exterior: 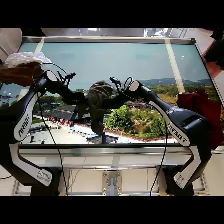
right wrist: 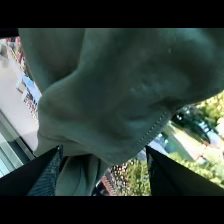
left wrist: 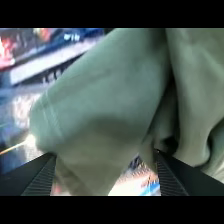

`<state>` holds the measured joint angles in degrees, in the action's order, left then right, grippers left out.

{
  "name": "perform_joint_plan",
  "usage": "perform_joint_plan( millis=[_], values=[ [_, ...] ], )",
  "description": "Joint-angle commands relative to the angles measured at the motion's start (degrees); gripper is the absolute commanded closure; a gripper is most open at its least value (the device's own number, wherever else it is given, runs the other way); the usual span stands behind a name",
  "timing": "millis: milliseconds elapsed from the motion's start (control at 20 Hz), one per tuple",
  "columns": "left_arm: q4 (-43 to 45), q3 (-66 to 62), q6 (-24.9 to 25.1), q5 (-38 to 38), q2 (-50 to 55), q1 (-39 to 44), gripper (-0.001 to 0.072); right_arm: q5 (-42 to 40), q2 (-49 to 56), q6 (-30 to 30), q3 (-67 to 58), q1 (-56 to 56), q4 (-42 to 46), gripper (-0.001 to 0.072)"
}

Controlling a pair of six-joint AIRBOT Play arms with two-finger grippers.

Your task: Fold the shirts.

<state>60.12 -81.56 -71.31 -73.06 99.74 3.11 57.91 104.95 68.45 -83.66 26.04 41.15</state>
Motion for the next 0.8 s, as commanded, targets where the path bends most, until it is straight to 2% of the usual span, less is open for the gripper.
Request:
perform_joint_plan(
  millis=[0, 50, 100, 150, 200, 250, 300, 350, 400, 550, 750],
  values=[
    [-6.0, 0.0, 2.6, 2.1, 1.3, 0.0, 0.0007, -1.0, 1.3, -0.5, 0.0, 0.2, -2.6, 0.0117],
    [-7.4, 0.0, 2.8, 2.3, 1.7, 0.0, 0.0008, -1.2, 1.6, -0.4, 0.0, 0.2, -2.5, 0.0118],
    [-7.8, 0.0, 2.8, 2.3, 2.2, 0.0, 0.0008, -1.5, 1.8, -0.4, 0.0, 0.2, -2.6, 0.0161],
    [-7.7, 0.0, 2.8, 2.3, 2.6, 0.0, 0.0008, -2.1, 2.0, -0.4, 0.0, 0.2, -3.1, 0.0221],
    [-7.7, 0.0, 2.8, 2.2, 3.1, 0.0, 0.0016, -3.0, 2.1, -0.4, 0.0, 0.2, -3.8, 0.0322],
    [-7.7, 0.0, 2.8, 2.1, 3.5, 0.0, 0.0153, -4.0, 2.2, -0.4, 0.0, 0.2, -4.3, 0.0467],
    [-7.7, 0.0, 2.8, 2.2, 3.8, 0.0, 0.0385, -5.6, 2.2, -0.4, 0.0, 0.2, -4.6, 0.0613],
    [-7.7, 0.0, 2.8, 2.2, 3.9, 0.0, 0.0591, -7.1, 2.2, -0.4, 0.0, 0.2, -5.0, 0.0693],
    [-7.7, 0.0, 3.0, 2.4, 4.0, 0.0, 0.0694, -8.5, 2.2, -0.4, 0.0, 0.1, -5.3, 0.0694],
    [-6.5, 0.0, 3.4, 2.4, 3.5, -1.0, 0.0694, -9.4, 2.1, -0.5, -1.7, -0.9, -4.7, 0.0697],
    [-0.5, 0.0, 3.2, 1.0, -1.9, -5.8, 0.0695, -4.8, -0.5, -0.3, -9.7, -4.1, 0.2, 0.0699]
  ],
)
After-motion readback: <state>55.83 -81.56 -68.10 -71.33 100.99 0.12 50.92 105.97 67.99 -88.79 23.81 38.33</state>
